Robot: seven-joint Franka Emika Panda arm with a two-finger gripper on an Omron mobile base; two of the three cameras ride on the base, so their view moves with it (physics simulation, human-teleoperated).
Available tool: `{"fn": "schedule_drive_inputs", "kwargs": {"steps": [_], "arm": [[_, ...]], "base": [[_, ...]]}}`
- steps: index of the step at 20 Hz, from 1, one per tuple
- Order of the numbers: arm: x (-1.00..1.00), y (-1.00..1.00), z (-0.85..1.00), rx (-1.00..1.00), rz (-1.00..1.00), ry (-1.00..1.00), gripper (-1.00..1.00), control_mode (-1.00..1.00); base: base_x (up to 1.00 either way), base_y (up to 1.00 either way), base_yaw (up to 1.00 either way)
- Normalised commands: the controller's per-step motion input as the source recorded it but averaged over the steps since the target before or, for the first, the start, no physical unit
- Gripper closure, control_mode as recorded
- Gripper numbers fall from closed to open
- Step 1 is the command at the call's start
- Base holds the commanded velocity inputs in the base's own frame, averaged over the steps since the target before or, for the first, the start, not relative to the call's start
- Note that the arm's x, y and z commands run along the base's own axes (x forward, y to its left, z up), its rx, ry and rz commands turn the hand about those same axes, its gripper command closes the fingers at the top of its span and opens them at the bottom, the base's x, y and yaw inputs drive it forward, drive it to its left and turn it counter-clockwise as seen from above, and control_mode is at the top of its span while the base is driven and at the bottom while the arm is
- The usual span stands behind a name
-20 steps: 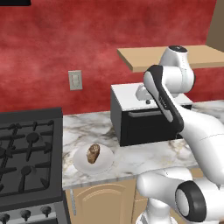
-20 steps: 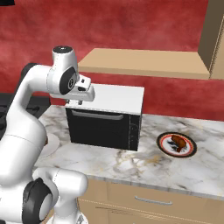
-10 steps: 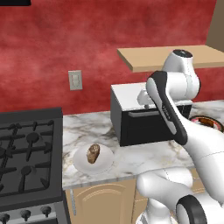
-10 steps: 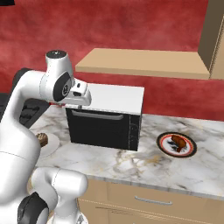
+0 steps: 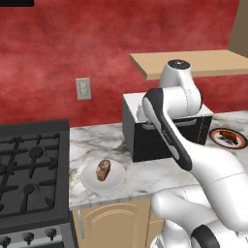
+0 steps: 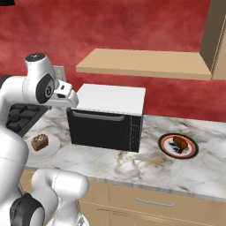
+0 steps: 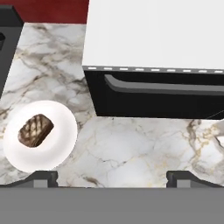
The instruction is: Open the toaster oven door. Place the bread on the bottom rack in the toaster oven and place the chicken drumstick on the top rack.
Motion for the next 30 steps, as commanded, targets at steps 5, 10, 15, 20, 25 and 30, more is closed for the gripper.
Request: {"fn": "schedule_drive_inputs", "kwargs": {"steps": [5,10,15,20,25,30], "arm": [[0.0,0.0,0.0,0.0,0.0,0.0,-1.0,-1.0],[0.0,0.0,0.0,0.0,0.0,0.0,-1.0,-1.0],[0.0,0.0,0.0,0.0,0.0,0.0,-1.0,-1.0],[0.0,0.0,0.0,0.0,0.0,0.0,-1.0,1.0],[0.0,0.0,0.0,0.0,0.0,0.0,-1.0,1.0],[0.0,0.0,0.0,0.0,0.0,0.0,-1.0,1.0]], "base": [[0.0,0.0,0.0],[0.0,0.0,0.0],[0.0,0.0,0.0],[0.0,0.0,0.0],[0.0,0.0,0.0],[0.0,0.0,0.0]]}}
